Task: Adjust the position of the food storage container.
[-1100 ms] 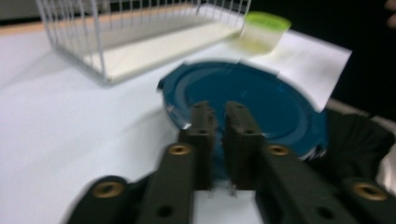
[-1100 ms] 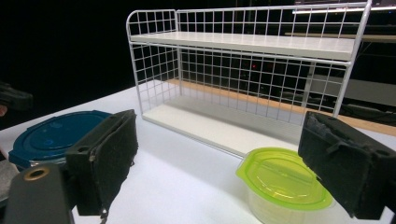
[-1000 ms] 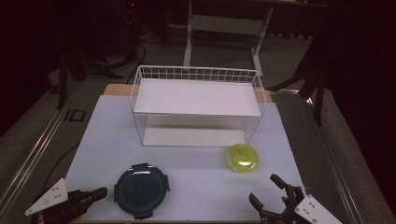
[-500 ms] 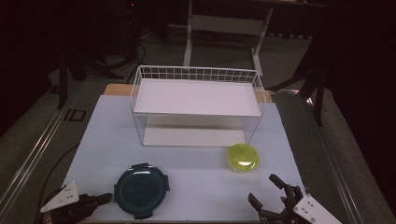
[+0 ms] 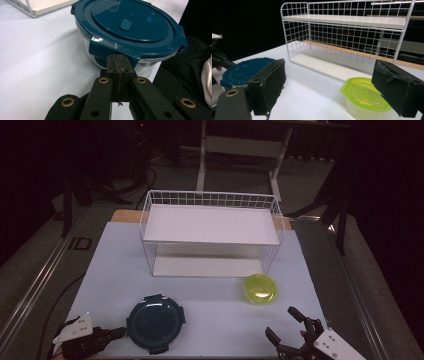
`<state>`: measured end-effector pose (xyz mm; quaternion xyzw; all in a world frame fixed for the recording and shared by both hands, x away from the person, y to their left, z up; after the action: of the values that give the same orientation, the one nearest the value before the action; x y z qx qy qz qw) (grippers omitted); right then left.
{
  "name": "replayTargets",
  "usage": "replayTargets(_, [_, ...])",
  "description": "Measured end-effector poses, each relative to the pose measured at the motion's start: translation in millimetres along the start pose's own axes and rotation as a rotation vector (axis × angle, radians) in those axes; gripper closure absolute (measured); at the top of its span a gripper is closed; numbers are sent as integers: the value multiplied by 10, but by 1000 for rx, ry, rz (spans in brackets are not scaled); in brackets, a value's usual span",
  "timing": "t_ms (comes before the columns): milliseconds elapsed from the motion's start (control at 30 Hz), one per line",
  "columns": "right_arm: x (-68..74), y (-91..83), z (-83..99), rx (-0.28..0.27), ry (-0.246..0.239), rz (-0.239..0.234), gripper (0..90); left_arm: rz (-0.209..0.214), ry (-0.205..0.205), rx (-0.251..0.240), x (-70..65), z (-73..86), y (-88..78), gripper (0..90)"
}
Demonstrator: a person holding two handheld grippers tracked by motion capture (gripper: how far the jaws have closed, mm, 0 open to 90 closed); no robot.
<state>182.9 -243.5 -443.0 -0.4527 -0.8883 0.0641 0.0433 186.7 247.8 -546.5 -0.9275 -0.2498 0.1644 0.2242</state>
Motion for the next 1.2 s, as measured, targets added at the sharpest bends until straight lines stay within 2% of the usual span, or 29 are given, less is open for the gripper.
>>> replayTargets(200, [-11,4,3,0,5,-4,117,25,8,23,16,-112,149,890])
replayTargets(433, [-13,2,5,4,7,-6,117,68,8,8,8,-245,413,890])
replayTargets(600, [-10,7,9,7,7,-10,117,60,7,4,19,-319,535,890])
replayTargets(700, [-7,12,12,10,6,-11,117,63,-8,7,36,-332,549,890])
replayTargets(933, [-15,14,19,12,14,-16,117,76,-7,19,-114,-323,489,889])
replayTargets(1000, [-11,19,23,14,16,-19,117,80,6,23,-159,-322,474,889])
replayTargets(1133, [-3,18,18,14,13,-19,117,64,3,37,-211,-319,469,890])
replayTargets(1200, [-7,22,22,16,10,-20,117,70,9,39,-248,-325,473,890])
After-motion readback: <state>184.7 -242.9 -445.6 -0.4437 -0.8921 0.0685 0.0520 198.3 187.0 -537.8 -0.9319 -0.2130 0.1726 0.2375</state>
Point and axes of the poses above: each handheld gripper's, and its own axes: y roughly forward along the jaws, z roughly out of its underside, x roughly to its left, the point moved 5 cm from there along y, roughly forward along the jaws, and after that the axes turned 4 degrees about z, right-handed, at the moved point
